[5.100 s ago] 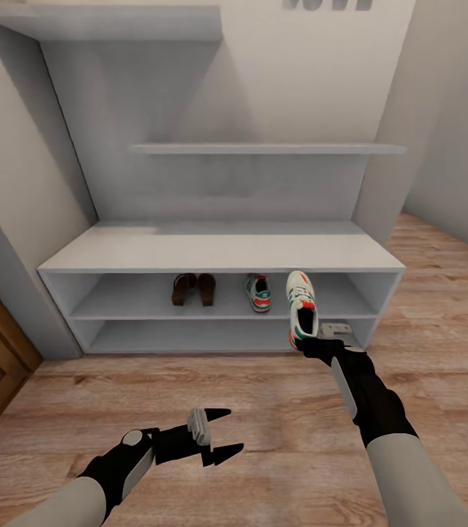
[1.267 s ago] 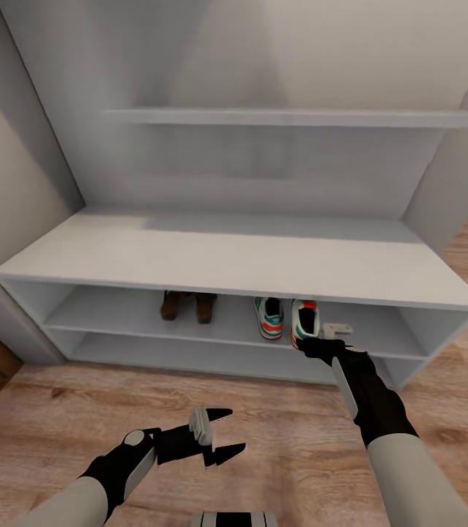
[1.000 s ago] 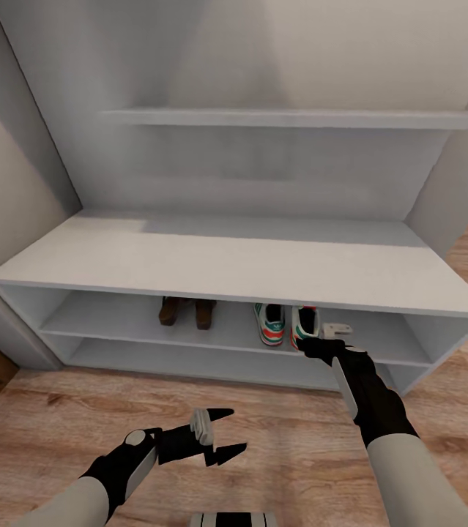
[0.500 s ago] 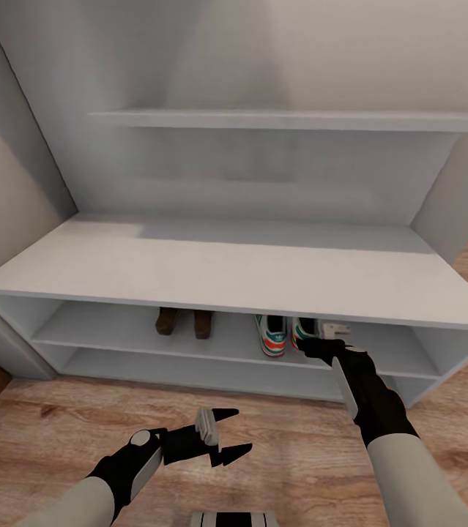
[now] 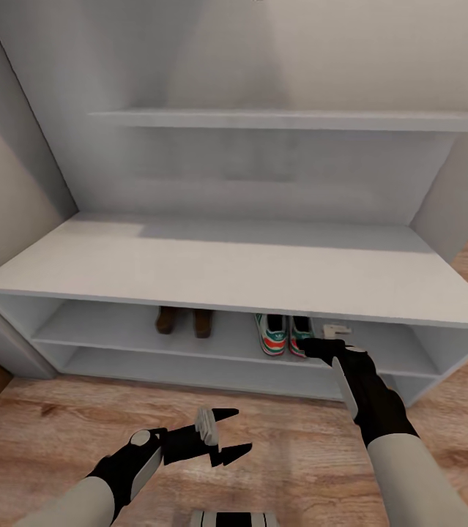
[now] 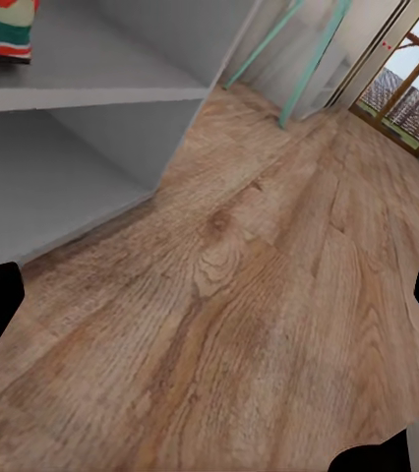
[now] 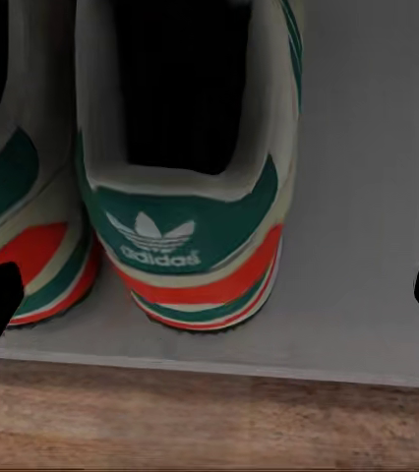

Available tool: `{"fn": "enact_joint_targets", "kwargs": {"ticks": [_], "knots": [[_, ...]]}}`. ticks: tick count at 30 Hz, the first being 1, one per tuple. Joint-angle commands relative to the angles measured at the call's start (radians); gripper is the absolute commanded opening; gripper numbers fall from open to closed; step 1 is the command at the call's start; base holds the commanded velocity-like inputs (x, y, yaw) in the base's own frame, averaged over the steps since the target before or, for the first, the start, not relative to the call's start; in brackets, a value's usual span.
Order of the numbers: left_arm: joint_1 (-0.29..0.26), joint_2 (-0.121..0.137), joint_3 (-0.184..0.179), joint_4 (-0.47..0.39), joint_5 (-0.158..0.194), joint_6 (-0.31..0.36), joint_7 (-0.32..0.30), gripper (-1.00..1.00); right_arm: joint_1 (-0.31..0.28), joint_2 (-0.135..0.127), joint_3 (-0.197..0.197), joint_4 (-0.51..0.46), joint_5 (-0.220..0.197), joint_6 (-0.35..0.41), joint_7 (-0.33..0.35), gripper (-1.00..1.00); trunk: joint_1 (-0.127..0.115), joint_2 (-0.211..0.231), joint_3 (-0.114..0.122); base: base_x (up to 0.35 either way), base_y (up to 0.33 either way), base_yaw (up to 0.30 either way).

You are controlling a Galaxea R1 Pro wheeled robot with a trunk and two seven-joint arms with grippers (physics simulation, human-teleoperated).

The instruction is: Pick up the two gym shoes and the two sandals from the corridor floor and place them onto the hallstand (shoe rack) in the corridor, making sure they are on the rack and not on the floor. Arrange them so the two gym shoes are next to each other and the two sandals are next to each other.

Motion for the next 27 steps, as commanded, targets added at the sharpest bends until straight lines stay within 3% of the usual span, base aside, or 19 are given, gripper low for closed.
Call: {"fn": "enact_joint_targets", "kwargs": {"ticks": [1, 27], "knots": [[-0.001, 0.001, -0.007, 0.001, 0.008, -0.005, 0.0, 1.0, 0.0, 0.001, -0.004, -0.001, 0.0, 0.005, 0.005, 1.0, 0.0, 0.0, -0.001, -0.213, 0.0, 0.0], [-0.001, 0.002, -0.006, 0.001, 0.008, -0.005, 0.0, 1.0, 0.0, 0.002, -0.004, -0.001, -0.001, 0.005, 0.006, 1.0, 0.0, 0.0, -0.001, -0.33, 0.0, 0.0]]}}
